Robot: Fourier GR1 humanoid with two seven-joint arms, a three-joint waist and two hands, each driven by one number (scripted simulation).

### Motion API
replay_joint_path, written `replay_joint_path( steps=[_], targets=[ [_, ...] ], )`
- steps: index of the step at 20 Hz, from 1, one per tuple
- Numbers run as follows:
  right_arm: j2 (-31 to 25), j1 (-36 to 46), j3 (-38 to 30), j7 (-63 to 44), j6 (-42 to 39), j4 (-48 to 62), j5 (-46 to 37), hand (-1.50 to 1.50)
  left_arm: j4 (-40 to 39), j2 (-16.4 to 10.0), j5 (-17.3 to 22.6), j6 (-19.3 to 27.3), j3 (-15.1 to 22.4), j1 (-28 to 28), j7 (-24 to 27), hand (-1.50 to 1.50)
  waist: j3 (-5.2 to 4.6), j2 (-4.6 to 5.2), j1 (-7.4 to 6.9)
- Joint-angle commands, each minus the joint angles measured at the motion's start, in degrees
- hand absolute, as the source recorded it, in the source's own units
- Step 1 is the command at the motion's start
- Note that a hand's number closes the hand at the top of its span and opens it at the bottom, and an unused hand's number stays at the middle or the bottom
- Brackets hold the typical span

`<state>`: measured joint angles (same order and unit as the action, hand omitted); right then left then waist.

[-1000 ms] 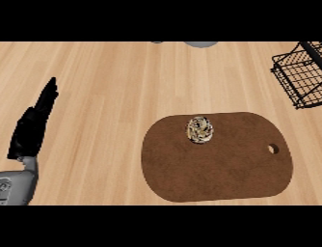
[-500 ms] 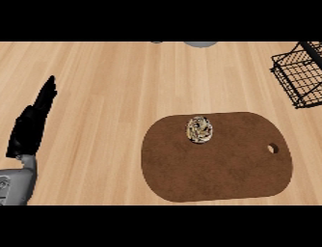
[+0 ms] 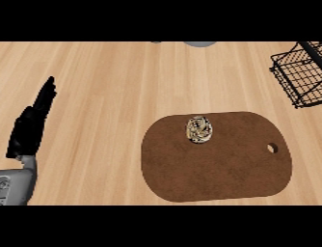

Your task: Pick the croissant from the cutting board and place it in the tiered basket

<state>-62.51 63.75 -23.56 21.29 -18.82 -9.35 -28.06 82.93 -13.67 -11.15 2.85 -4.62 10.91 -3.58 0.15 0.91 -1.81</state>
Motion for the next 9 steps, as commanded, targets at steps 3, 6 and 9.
replay_joint_path(
  steps=[3,6,9],
  targets=[
    [-7.4,-5.8,-2.5,3.7,-8.2,3.3,2.2,-1.5,0.7,0.5,-0.5,0.1,0.5,-1.5,0.2,0.0,0.17,0.22,-0.17],
    [-10.0,-9.4,-4.3,7.5,-11.0,4.4,3.8,-1.5,1.4,0.0,0.9,-1.0,-0.2,-0.6,-0.5,0.0,0.26,0.21,0.11],
    [-12.5,-12.6,-6.1,10.9,-14.6,5.6,5.5,-1.5,-0.1,0.2,0.1,0.3,-0.7,-1.5,1.6,0.0,0.36,0.31,0.55]
  ],
)
